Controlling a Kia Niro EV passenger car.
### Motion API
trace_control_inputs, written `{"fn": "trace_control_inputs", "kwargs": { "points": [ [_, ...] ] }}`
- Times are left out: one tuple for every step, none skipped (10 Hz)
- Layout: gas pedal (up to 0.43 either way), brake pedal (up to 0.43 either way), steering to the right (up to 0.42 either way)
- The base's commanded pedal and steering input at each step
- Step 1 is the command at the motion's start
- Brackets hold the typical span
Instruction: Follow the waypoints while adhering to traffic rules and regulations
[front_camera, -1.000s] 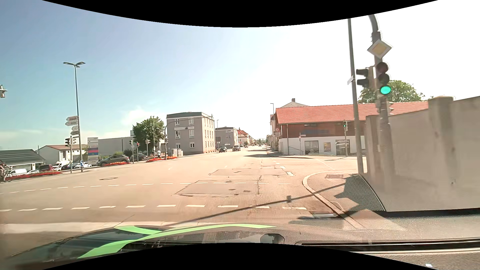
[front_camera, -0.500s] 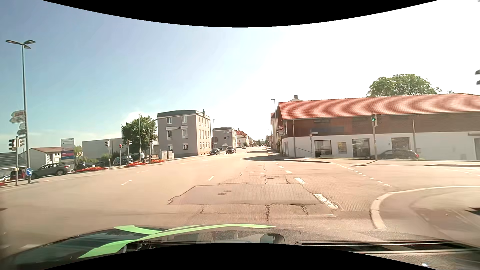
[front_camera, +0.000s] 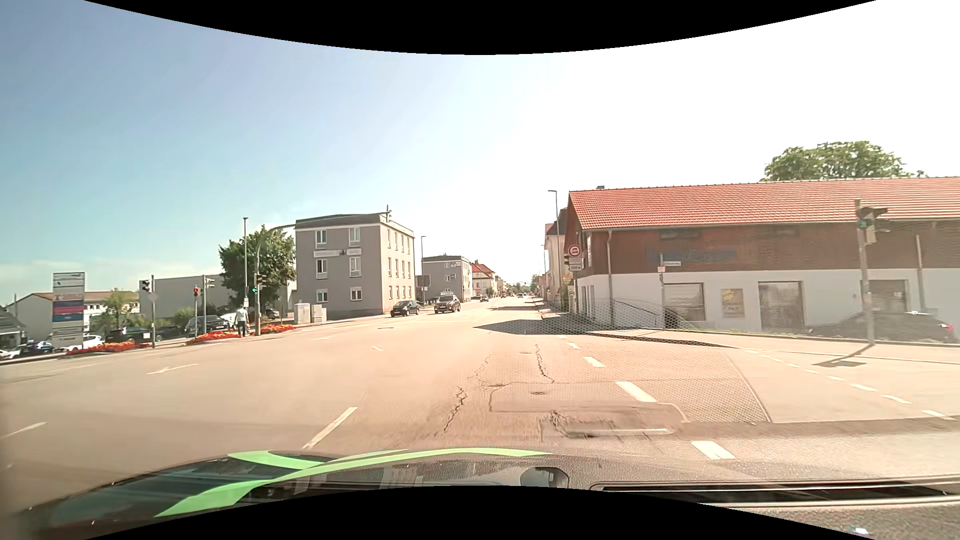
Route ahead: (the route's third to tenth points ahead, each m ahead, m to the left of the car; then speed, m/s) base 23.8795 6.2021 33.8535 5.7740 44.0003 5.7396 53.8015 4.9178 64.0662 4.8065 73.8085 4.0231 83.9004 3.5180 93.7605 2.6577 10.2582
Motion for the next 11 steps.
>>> {"fn": "trace_control_inputs", "kwargs": {
  "points": [
    [0.110,0.000,0.002],
    [0.110,0.000,0.005],
    [0.110,0.000,0.006],
    [0.110,0.000,0.004],
    [0.118,0.000,0.003],
    [0.118,0.000,0.003],
    [0.110,0.000,0.002],
    [0.118,0.000,0.003],
    [0.118,0.000,0.005],
    [0.118,0.000,0.005],
    [0.130,0.000,0.006]
  ]
}}
